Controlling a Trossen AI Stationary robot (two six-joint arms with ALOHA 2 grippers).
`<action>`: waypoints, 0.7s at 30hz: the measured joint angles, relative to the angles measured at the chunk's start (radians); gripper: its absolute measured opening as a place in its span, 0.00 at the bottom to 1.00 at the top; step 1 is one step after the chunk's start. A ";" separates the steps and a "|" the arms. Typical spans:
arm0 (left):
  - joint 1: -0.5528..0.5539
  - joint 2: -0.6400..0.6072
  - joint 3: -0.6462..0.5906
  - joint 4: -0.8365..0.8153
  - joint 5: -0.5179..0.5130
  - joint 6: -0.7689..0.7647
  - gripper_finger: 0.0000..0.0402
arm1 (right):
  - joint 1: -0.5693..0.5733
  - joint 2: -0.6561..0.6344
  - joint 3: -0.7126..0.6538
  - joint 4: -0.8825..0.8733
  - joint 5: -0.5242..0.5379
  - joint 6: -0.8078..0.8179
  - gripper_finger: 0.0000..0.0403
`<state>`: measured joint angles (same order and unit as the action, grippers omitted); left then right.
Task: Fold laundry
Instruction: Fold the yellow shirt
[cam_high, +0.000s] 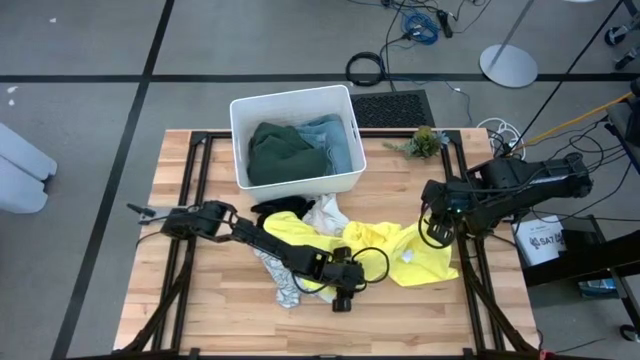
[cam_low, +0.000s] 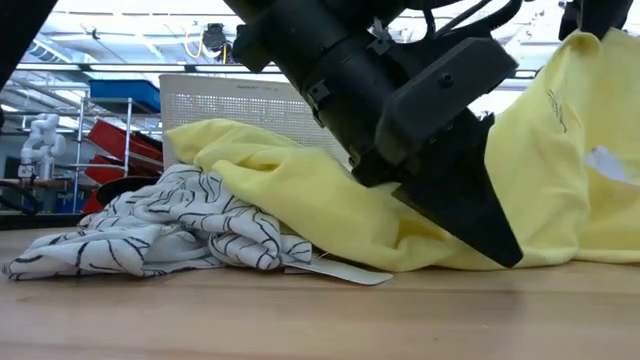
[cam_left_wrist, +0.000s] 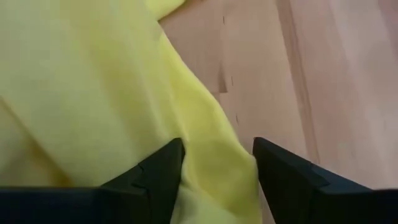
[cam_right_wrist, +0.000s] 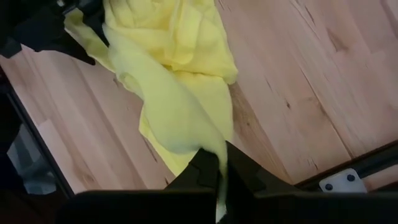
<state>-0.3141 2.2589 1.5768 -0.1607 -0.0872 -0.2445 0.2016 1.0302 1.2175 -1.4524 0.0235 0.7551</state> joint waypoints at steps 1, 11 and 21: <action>0.000 0.000 0.000 -0.007 -0.001 0.004 0.50 | 0.000 0.000 0.000 0.005 0.001 0.000 0.00; 0.003 -0.007 -0.002 -0.013 -0.024 0.024 0.05 | 0.000 0.000 0.000 0.027 0.001 -0.019 0.00; -0.007 -0.312 -0.006 -0.029 0.011 0.097 0.02 | 0.000 -0.003 0.000 0.035 0.027 -0.072 0.00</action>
<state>-0.3210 1.9469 1.5713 -0.1902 -0.0763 -0.1471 0.2018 1.0275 1.2179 -1.4171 0.0504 0.6834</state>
